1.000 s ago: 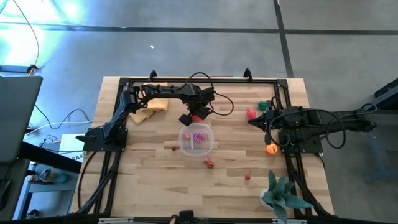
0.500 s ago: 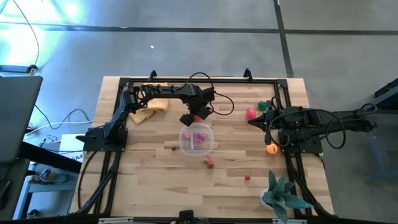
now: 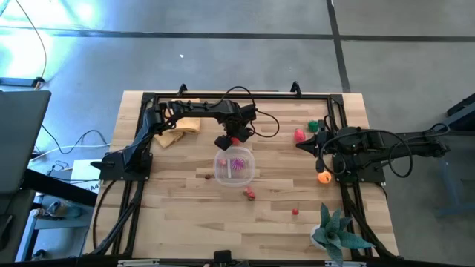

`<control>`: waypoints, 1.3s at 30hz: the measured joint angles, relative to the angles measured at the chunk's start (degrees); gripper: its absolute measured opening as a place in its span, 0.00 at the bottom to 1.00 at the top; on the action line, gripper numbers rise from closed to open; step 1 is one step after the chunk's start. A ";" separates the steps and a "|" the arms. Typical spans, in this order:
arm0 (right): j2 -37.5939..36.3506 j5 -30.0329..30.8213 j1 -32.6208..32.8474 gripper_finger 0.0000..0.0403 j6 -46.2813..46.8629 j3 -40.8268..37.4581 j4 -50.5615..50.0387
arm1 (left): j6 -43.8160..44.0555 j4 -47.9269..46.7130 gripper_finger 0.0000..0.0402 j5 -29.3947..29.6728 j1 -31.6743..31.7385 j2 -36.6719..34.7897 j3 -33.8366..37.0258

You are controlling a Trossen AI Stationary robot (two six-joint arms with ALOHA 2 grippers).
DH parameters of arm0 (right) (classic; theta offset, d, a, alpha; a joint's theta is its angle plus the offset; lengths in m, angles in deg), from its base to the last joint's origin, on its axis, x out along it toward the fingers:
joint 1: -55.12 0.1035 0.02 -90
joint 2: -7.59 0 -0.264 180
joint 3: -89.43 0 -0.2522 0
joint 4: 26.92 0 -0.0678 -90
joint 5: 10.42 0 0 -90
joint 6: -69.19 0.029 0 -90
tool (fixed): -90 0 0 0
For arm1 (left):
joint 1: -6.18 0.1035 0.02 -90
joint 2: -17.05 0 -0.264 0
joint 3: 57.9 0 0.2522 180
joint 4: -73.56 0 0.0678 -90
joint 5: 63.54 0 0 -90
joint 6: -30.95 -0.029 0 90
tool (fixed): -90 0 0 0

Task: Pick and placing Produce into tupperware
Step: Put the tomato into the transparent bin

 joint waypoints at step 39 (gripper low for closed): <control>-0.02 0.00 0.00 0.02 0.00 0.00 0.01 | 7.20 -18.42 0.67 8.01 -9.12 -7.46 -11.19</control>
